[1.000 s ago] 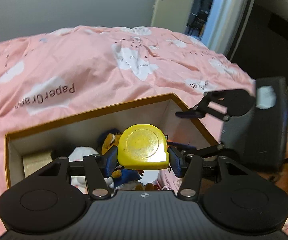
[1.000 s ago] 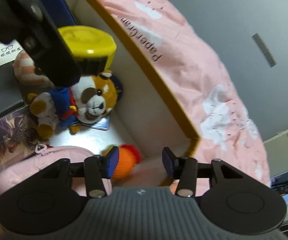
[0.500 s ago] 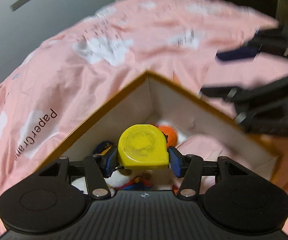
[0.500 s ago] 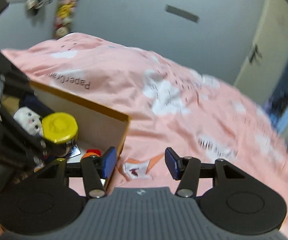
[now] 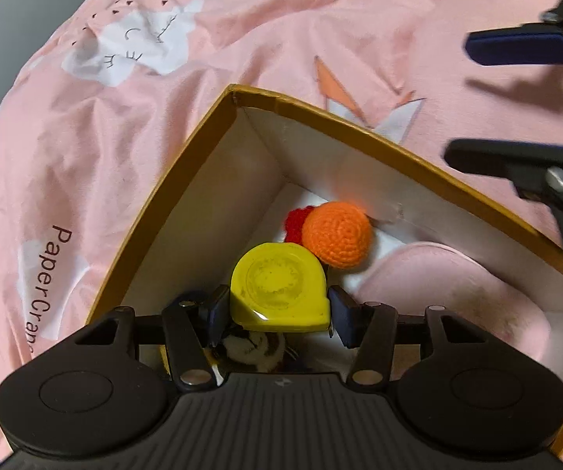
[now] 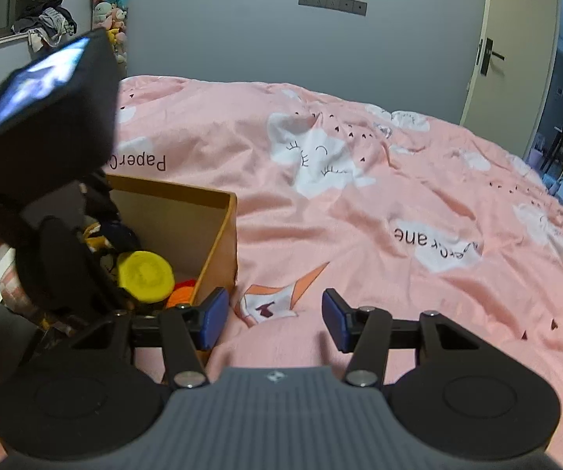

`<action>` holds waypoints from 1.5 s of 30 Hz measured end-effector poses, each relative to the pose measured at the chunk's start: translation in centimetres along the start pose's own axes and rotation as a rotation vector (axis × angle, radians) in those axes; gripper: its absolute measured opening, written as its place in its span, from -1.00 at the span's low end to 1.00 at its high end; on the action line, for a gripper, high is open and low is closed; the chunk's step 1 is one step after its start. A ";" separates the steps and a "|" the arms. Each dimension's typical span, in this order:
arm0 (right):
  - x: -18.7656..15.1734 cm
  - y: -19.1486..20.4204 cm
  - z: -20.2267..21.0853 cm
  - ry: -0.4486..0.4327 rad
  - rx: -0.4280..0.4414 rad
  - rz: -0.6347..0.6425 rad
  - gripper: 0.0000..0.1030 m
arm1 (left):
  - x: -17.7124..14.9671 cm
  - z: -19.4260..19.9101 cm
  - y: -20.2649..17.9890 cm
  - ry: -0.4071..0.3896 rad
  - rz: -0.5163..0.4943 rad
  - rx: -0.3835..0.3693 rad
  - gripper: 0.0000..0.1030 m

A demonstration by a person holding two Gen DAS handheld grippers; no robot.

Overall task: Organize objects
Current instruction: 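Lower the orange toy into the box while the left gripper lowers the tape measure, then open both grippers and withdraw them from the box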

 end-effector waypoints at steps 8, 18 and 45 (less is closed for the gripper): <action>-0.3 0.4 -0.4 0.008 0.022 0.003 0.07 | -0.5 1.0 0.9 -0.058 0.053 -0.043 0.33; 0.0 0.6 0.8 0.029 0.028 -0.023 0.11 | -1.3 5.8 1.7 -0.183 0.189 -0.075 0.32; 2.0 9.5 16.0 -0.048 0.082 -0.081 0.97 | -18.1 24.2 -0.7 -0.653 0.916 0.188 0.79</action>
Point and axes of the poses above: each gripper's, at about its wrist camera, not at the fingertips, and z roughly against the way its jaws point, y to its left, x to its top, the point moved 8 cm from there along -z, roughly the way its jaws point, and after that the axes turned 2 degrees about -z, right-handed, at the moved point
